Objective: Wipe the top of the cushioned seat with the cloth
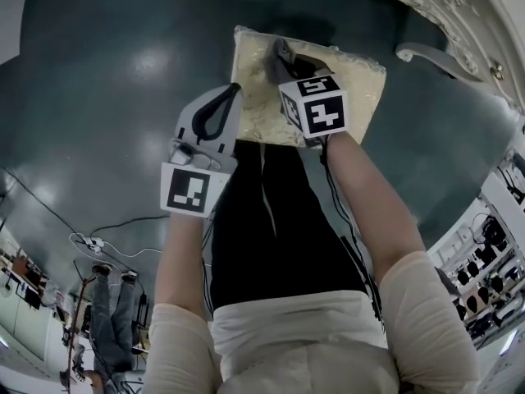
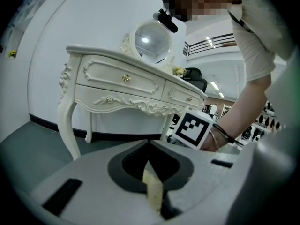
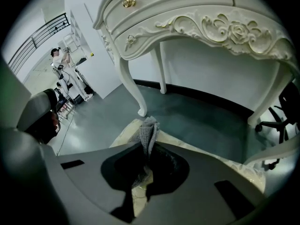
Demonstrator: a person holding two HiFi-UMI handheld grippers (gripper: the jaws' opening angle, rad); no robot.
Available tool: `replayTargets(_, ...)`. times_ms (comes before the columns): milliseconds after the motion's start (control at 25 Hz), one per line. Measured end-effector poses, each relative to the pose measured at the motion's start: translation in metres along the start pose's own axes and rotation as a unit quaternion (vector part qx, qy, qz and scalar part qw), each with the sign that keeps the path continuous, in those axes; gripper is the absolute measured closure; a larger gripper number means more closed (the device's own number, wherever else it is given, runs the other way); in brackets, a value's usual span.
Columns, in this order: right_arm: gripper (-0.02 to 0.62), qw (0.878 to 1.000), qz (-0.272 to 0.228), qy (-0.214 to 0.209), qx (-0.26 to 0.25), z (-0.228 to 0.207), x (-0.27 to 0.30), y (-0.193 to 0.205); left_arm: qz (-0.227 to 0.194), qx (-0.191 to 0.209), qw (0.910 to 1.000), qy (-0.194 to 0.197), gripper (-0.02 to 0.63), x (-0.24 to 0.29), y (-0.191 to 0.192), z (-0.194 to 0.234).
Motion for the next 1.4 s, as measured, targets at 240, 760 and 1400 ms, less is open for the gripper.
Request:
replayTargets(240, 0.569, 1.000, 0.001, 0.022, 0.020, -0.023, -0.016, 0.014, 0.009, 0.015, 0.9997, 0.019, 0.604, 0.007, 0.002, -0.018)
replayTargets(760, 0.568, 0.996, -0.006, 0.070, 0.054, -0.094, -0.067, 0.051, 0.017, 0.048, 0.9964, 0.068, 0.604, 0.039, -0.001, -0.075)
replayTargets(1400, 0.568, 0.987, -0.026, 0.119, 0.101, -0.160, -0.125, 0.098, 0.023, 0.063, 0.9907, 0.118, 0.604, 0.065, 0.001, -0.142)
Point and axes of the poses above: the fingertips, and each gripper's own axes: x forward along the fingers, z to its left, y out of its underside, the point moved 1 cm from there along -x, backward along the fingers, and after that the axes turned 7 degrees about -y, right-handed, at the moved point
